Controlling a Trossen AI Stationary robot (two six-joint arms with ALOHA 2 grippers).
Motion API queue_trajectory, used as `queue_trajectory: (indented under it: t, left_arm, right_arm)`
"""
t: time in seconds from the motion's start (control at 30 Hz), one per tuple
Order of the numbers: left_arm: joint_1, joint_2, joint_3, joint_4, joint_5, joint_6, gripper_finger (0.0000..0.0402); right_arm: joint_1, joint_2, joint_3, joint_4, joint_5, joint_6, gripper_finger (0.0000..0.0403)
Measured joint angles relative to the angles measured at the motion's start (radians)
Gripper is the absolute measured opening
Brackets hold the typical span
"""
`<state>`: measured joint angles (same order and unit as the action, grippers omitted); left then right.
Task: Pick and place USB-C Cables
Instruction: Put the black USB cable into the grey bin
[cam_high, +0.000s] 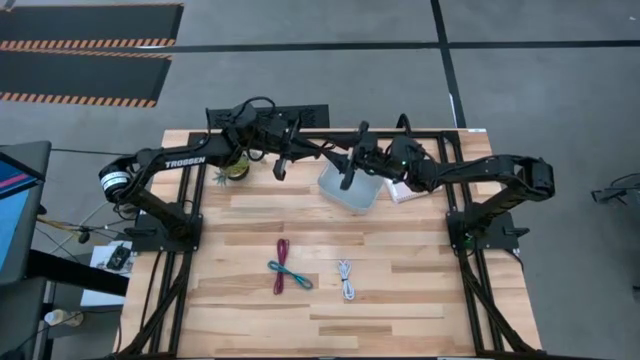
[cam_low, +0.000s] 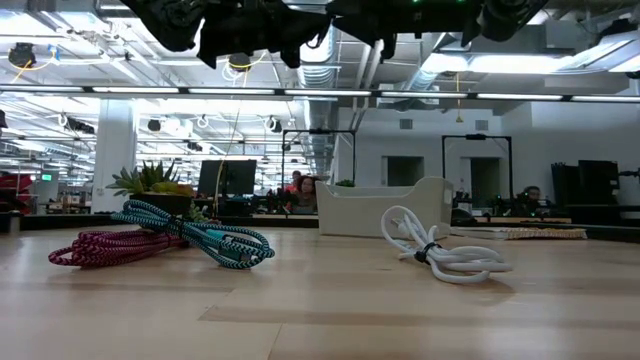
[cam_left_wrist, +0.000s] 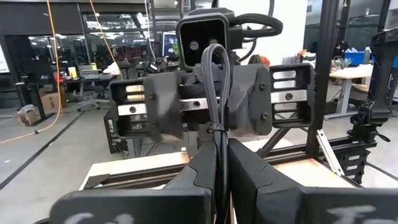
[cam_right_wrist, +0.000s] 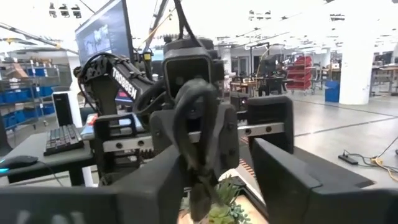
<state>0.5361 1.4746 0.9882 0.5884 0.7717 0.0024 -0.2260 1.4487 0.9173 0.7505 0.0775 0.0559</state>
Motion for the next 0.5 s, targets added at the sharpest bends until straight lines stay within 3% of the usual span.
queue_trajectory:
  t: [0.3, 0.5]
  left_arm:
    - [-0.001, -0.002, 0.000, -0.043, -0.041, 0.002, 0.0006]
    - [-0.001, -0.002, 0.000, -0.055, -0.051, 0.004, 0.0006]
  right_arm:
    - [0.000, 0.000, -0.002, -0.020, -0.001, -0.001, 0.0022]
    - [-0.005, 0.000, -0.003, -0.022, 0.001, 0.022, 0.0018]
